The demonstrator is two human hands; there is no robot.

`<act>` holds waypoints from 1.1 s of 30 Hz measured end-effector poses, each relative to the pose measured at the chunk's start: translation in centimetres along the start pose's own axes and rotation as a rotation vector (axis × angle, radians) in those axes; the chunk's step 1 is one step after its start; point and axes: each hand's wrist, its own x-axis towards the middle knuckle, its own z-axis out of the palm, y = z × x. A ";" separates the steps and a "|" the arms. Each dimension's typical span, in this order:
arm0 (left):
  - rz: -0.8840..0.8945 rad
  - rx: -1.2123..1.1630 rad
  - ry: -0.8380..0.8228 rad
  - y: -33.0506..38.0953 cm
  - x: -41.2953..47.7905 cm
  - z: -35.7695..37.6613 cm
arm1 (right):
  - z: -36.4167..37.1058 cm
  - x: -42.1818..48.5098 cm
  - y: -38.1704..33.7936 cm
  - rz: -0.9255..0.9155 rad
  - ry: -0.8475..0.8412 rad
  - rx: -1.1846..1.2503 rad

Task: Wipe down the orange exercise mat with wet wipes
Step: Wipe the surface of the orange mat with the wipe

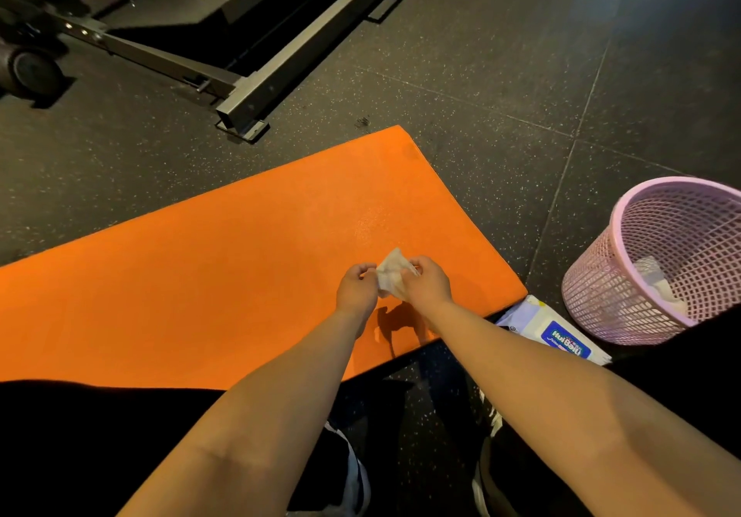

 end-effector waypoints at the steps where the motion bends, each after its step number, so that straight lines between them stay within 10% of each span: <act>1: 0.003 -0.020 -0.032 -0.2 -0.1 0.1 | 0.1 0.0 0.1 -0.001 -0.013 0.018; 33: 0.049 0.074 0.117 -2.0 2.2 1.2 | 1.8 2.5 2.6 0.062 0.013 0.051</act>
